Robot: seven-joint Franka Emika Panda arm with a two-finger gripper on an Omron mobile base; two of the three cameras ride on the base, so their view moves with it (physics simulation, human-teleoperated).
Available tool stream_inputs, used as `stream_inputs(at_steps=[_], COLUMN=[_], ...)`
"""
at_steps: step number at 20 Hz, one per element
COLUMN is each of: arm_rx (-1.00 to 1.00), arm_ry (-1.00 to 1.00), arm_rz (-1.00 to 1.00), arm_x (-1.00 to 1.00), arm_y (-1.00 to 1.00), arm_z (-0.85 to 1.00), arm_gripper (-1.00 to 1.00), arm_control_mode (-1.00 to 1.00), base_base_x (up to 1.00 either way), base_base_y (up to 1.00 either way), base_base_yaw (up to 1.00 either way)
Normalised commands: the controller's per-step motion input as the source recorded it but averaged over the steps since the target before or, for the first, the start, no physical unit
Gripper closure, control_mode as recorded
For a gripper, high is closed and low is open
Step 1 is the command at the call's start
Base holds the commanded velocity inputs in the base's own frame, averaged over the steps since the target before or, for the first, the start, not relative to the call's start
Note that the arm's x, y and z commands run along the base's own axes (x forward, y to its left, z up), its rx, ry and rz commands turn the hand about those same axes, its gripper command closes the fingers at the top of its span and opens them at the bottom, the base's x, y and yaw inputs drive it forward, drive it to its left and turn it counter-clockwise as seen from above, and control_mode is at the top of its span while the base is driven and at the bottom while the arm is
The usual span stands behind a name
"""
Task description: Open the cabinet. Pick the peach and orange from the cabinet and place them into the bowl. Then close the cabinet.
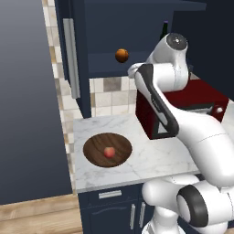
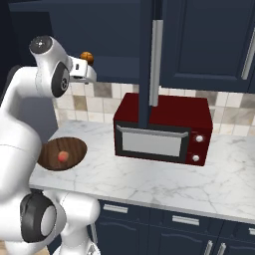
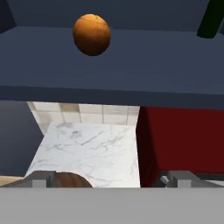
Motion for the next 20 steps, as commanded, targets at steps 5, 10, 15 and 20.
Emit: stream_inputs(at_steps=[5, 10, 15, 20], arm_rx=[0.03, 0.04, 0.04, 0.03], arm_ry=[-0.06, -0.08, -0.08, -0.01], arm_rz=[0.01, 0.02, 0.03, 0.03], arm_x=[0.07, 0.11, 0.22, 0.34], arm_y=[0.0, 0.0, 0.04, 0.17], arm_z=[0.17, 0.07, 0.08, 0.05], arm_gripper=[-1.0, -1.0, -1.0, -1.0], arm_control_mode=[-1.0, -1.0, -1.0, -1.0], base_base_x=[0.0, 0.0, 0.0, 0.0], base_base_y=[0.0, 0.0, 0.0, 0.0], base_base_yaw=[0.0, 0.0, 0.0, 0.0])
